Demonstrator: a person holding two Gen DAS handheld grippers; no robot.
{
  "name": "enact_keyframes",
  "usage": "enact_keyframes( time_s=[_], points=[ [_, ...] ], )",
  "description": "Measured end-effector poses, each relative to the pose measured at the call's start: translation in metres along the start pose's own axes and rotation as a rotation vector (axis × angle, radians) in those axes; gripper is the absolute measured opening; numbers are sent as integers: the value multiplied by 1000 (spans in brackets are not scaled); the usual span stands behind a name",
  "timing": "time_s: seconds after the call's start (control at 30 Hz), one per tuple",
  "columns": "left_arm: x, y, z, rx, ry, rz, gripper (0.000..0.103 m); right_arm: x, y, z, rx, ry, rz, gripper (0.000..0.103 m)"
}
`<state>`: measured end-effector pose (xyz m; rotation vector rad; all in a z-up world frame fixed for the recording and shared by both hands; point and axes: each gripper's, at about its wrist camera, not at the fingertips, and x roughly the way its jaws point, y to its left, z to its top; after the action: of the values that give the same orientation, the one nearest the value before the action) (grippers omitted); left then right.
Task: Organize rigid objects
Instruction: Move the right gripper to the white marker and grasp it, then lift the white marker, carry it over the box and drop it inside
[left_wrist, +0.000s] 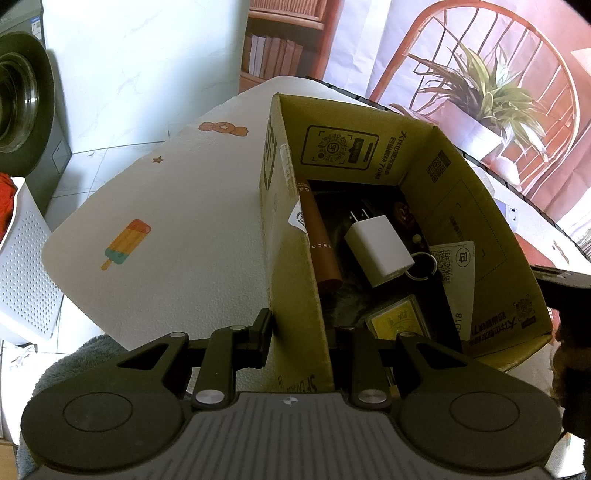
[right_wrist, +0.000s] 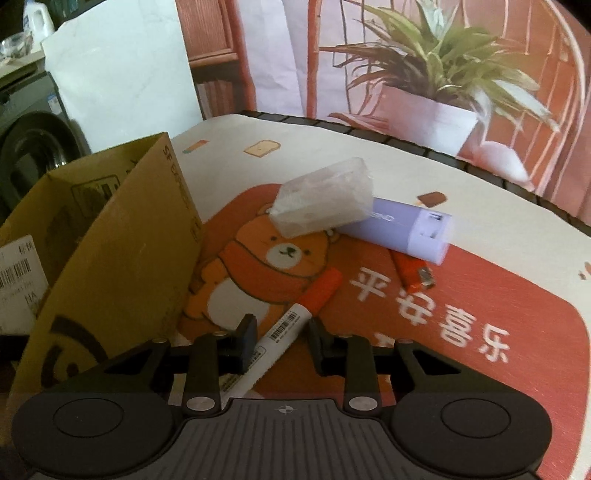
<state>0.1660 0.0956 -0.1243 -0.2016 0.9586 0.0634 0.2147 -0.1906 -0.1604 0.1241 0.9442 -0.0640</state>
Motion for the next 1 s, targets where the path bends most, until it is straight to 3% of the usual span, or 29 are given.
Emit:
enact_keyframes(
  time_s=[0.1,0.23,0.43,0.8,1.0],
  points=[
    [0,0,0,0,0,0,26,-6,0,-8,-13,11,-2,32],
    [0,0,0,0,0,0,26,-10,4,-14,-66,6,11,26],
    [0,0,0,0,0,0,26,-15,23,-24,-245,-22,8,21],
    [0,0,0,0,0,-1,26,-15,15,-24,-124,-7,21,22],
    [0,0,0,0,0,0,26,-21,14,-26,-76,-46,34,14]
  ],
)
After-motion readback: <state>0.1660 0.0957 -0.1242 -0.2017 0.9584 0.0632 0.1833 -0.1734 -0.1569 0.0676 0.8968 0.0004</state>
